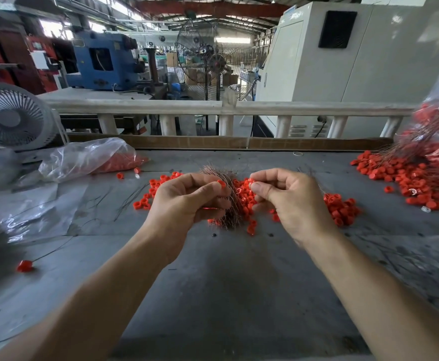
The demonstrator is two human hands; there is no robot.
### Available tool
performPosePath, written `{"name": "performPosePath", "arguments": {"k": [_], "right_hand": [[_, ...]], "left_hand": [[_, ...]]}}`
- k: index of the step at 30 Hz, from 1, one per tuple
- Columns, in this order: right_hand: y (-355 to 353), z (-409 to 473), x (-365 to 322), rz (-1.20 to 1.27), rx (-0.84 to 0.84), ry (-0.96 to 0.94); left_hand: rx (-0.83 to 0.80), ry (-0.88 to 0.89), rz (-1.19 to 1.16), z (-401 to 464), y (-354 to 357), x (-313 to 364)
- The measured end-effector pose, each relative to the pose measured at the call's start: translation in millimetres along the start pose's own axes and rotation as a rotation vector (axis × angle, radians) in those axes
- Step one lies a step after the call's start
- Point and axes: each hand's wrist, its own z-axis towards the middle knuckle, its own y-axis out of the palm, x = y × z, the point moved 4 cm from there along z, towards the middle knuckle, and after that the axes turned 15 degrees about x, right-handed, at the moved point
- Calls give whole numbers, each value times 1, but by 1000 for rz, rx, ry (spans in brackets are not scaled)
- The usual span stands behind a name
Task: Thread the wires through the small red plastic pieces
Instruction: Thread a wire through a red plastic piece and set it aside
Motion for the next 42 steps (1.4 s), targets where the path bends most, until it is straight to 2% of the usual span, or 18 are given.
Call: {"name": "performPosePath", "arguments": {"k": [5, 15, 24, 36, 42], "right_hand": [[4, -10, -13, -19, -28, -102], [10, -24, -24, -217, -44, -429], [13, -30, -36, -310, -26, -656], [15, -32, -33, -331, 17, -638], [17, -34, -33, -341, 25, -663]], "left_hand": [[-10, 44, 63, -2, 3, 1], [-66, 181, 143, -8, 9, 3], [-43, 283, 210, -6, 8, 1], [-47, 403, 271, -6, 6, -1], [-35, 350, 222, -5, 6, -2]]}}
